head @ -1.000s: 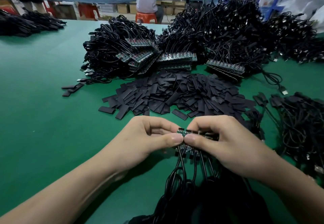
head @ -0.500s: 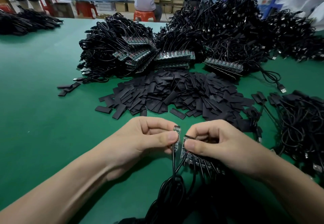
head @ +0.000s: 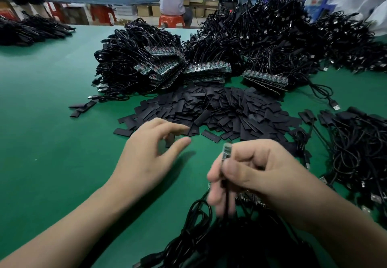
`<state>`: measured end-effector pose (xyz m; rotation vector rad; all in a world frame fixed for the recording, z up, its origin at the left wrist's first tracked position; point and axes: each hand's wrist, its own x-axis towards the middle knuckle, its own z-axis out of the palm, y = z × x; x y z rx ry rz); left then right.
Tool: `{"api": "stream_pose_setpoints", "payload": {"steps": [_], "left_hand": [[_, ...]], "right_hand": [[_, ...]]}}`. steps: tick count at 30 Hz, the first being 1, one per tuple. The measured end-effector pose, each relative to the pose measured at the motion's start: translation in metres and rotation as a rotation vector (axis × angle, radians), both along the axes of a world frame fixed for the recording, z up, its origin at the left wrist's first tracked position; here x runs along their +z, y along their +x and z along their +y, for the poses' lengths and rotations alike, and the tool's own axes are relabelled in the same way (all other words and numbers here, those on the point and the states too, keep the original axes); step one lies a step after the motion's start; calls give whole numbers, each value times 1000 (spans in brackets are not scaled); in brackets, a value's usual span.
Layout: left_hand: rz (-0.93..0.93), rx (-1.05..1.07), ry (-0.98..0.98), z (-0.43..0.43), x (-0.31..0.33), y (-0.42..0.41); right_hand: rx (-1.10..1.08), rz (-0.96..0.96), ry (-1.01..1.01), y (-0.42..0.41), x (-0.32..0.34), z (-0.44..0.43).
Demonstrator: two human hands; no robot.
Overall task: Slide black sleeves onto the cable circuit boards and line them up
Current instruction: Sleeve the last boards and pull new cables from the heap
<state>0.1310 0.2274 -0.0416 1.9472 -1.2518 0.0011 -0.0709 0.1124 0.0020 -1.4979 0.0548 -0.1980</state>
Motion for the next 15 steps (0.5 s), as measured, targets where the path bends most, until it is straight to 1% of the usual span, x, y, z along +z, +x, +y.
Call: {"api": "stream_pose_setpoints", "payload": {"steps": [1,2,4,5,6,7,8,9,10,11,12,14,15], "left_hand": [[-120,37,84,0,-3,4],[-177,54,153,0,-5,6],[-234,69,225,-1,-8,8],[-253,70,237,-1,-8,9],[-269,72,236,-1,-8,9],[-282,75,226,-2,-7,9],[-288,86,217,-1,-5,9],[-289,101,209,-1,-3,9],[-293,116,201,-1,-2,9],[-295,132,195,-1,-2,10],[-295,147,192,-1,-2,9],[-293,173,198,-2,-3,10],[-285,179,202,-2,-3,11]], "right_hand": [[53,-40,95,-3,2,-2],[112,-87,176,-6,4,-3],[242,-170,380,-5,9,-9],[269,-224,512,-3,14,-11],[198,-238,623,-5,24,-18],[188,-229,765,-7,31,-27],[199,-220,858,-9,36,-35],[211,-225,900,-12,36,-44],[235,-213,898,-14,37,-50],[248,-190,866,-17,36,-57],[168,-126,711,-23,37,-62],[-113,47,163,-28,35,-69],[-235,144,-64,-29,30,-70]]}}
